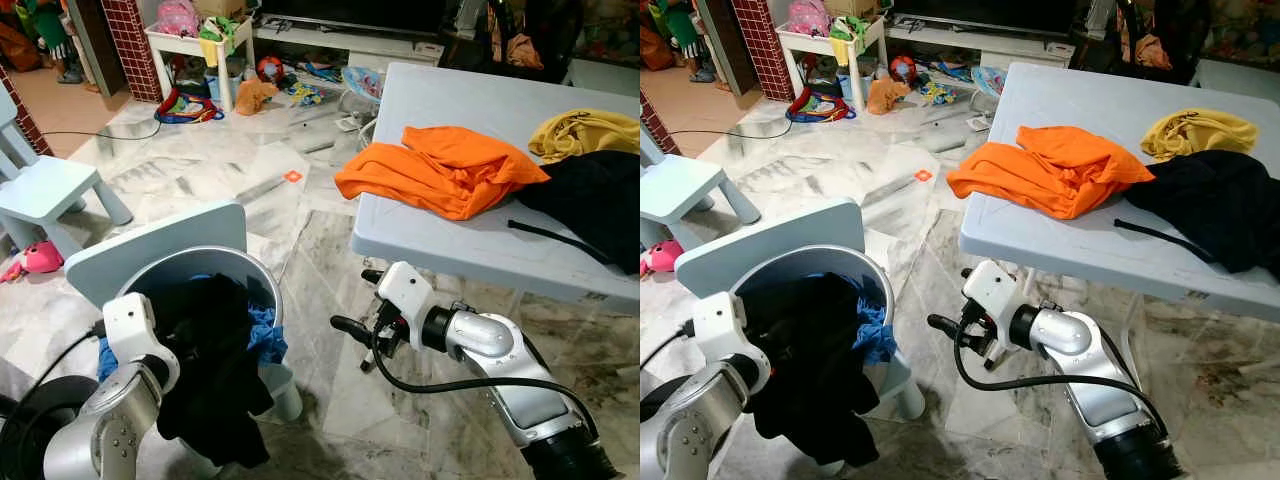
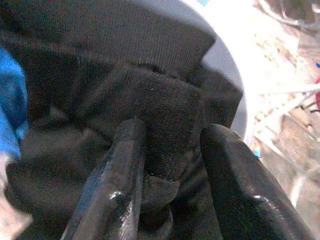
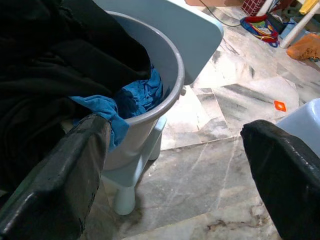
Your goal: Hang hanger
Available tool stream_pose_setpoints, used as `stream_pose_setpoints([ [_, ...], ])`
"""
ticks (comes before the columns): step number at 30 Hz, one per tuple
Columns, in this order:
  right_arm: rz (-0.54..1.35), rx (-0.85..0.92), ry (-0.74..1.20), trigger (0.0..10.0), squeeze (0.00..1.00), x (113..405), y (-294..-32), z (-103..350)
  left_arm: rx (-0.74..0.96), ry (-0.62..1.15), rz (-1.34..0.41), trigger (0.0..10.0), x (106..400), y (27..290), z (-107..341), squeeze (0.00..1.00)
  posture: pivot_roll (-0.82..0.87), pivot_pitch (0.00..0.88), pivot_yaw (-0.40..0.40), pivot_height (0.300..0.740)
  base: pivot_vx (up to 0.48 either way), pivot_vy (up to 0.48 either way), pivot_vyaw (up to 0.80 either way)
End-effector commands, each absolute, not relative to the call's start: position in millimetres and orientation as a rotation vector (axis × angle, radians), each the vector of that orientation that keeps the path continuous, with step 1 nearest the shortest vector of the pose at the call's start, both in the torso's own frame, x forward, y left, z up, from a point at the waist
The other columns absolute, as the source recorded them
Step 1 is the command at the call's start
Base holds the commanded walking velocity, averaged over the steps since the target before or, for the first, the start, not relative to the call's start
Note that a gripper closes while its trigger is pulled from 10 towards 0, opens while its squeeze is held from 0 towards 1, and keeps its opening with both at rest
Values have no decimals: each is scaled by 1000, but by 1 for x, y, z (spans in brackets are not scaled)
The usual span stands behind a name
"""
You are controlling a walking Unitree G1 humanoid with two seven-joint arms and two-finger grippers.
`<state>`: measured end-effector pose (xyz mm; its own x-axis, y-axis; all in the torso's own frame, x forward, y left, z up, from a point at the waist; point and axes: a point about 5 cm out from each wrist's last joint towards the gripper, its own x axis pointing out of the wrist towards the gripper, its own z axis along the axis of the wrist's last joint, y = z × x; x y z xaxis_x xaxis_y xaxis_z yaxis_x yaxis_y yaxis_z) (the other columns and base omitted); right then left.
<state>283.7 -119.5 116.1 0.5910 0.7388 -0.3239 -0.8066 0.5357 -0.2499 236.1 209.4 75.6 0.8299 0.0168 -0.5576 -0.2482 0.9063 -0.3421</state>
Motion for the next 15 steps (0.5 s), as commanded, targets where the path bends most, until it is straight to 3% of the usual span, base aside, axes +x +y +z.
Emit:
stream_pose_setpoints([
  [1,944,-414,183,10000,0,283,-119,117,-429,582,137,10000,236,210,81,0,-87,65,-30,740,0,0,0],
  [9,947,-417,188,10000,0,283,-119,114,-512,643,119,10000,233,211,80,0,-83,65,-24,740,0,0,0],
  [10,948,-418,189,10000,0,282,-119,114,-521,647,117,8000,234,212,79,0,-83,65,-24,740,0,0,0],
  [11,949,-418,189,10000,0,282,-119,114,-524,648,118,3686,234,212,79,0,-83,65,-24,740,0,0,0],
  [12,950,-421,190,10000,0,282,-119,114,-526,649,114,0,234,213,78,0,-83,63,-25,740,0,0,0],
  [15,952,-427,190,10000,0,282,-119,113,-533,675,117,0,235,218,74,0,-83,60,-23,740,0,0,0],
])
